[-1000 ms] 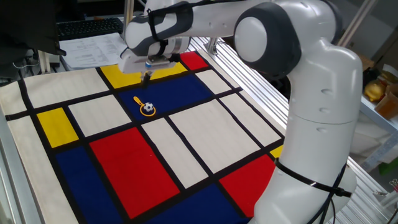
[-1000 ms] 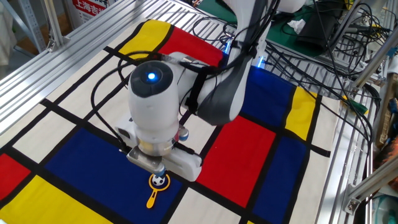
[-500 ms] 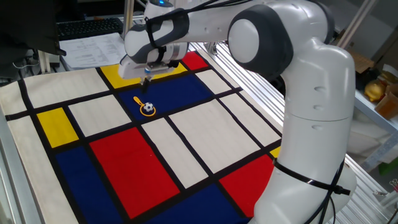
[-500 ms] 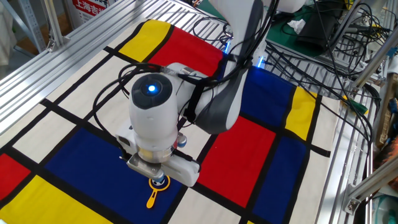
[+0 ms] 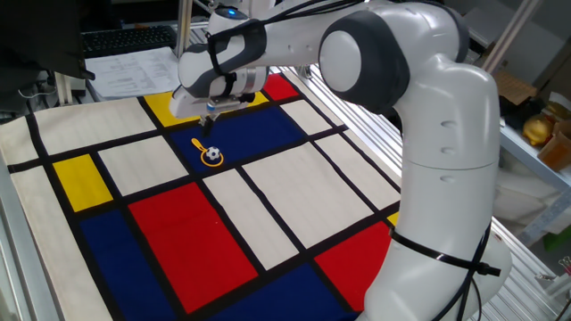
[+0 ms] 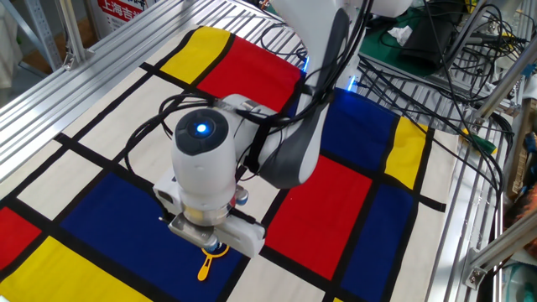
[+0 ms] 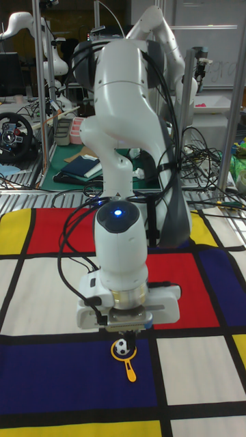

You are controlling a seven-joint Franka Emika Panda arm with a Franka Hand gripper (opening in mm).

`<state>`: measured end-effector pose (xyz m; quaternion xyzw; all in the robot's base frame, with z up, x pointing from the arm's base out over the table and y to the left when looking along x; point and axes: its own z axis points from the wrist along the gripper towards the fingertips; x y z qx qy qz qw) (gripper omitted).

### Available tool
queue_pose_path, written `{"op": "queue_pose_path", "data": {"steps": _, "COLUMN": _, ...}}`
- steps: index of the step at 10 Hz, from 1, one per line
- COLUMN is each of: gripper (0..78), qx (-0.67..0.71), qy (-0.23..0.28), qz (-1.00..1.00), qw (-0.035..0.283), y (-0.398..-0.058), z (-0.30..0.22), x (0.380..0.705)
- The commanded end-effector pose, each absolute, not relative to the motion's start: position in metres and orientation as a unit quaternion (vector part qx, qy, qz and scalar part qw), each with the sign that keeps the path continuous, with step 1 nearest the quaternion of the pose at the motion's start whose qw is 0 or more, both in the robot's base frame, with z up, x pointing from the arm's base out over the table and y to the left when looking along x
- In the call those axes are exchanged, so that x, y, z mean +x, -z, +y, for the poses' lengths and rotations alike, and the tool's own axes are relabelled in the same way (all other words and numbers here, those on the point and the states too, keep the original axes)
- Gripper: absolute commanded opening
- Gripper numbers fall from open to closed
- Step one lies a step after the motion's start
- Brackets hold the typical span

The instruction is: Remove the bubble ring from the ball

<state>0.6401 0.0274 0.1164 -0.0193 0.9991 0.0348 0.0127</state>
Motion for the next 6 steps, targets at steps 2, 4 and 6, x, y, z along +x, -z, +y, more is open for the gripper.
{"op": "queue_pose_path", "data": {"steps": 2, "gripper": 0.0, "qx": -0.002, "qy": -0.037, "qz": 0.999, "qw": 0.013, "y": -0.1106, "z": 0.0253, "x": 0.6486}}
{"op": "queue_pose_path", "data": {"steps": 4, "gripper": 0.0, "qx": 0.009, "qy": -0.037, "qz": 0.999, "qw": 0.014, "y": -0.1099, "z": 0.0253, "x": 0.6478}}
{"op": "queue_pose_path", "data": {"steps": 6, "gripper": 0.0, "qx": 0.006, "qy": -0.037, "qz": 0.999, "qw": 0.016, "y": -0.1094, "z": 0.0252, "x": 0.6477}}
